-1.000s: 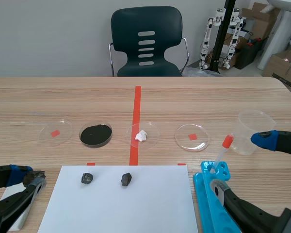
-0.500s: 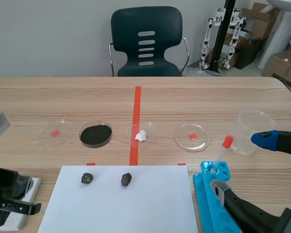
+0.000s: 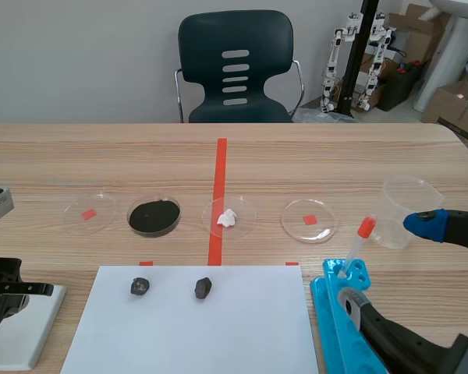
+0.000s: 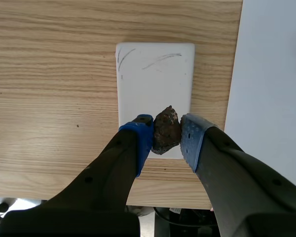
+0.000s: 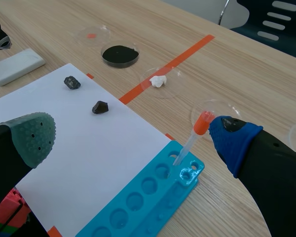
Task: Rub the mineral on the streak plate
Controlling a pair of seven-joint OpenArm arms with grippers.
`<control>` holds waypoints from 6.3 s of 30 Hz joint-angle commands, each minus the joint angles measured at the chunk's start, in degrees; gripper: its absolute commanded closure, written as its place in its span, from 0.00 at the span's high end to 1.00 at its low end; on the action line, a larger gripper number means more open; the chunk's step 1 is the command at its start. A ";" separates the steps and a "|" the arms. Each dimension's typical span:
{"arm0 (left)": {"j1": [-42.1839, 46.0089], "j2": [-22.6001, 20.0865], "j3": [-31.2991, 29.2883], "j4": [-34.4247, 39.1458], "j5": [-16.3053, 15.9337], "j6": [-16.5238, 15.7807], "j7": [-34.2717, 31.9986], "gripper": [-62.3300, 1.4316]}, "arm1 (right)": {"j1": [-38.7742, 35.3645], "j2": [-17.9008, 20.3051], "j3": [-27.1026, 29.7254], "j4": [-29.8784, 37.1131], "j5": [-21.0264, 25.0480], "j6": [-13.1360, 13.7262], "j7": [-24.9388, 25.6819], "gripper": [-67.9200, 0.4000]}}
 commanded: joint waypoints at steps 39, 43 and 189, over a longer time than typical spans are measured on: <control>-14.12 7.28 -0.11 -18.60 1.75 -7.91 2.08 0.16 | 0.52 0.00 -0.04 0.85 0.81 -0.02 0.87 1.00; -14.14 7.28 -0.11 -19.15 1.77 -7.91 1.66 0.16 | 0.52 0.00 -0.04 0.85 0.81 -0.02 0.87 1.00; -14.12 8.72 -0.02 -20.41 -1.70 -11.67 2.51 0.16 | 0.52 0.00 -0.04 0.85 0.81 -0.02 0.87 1.00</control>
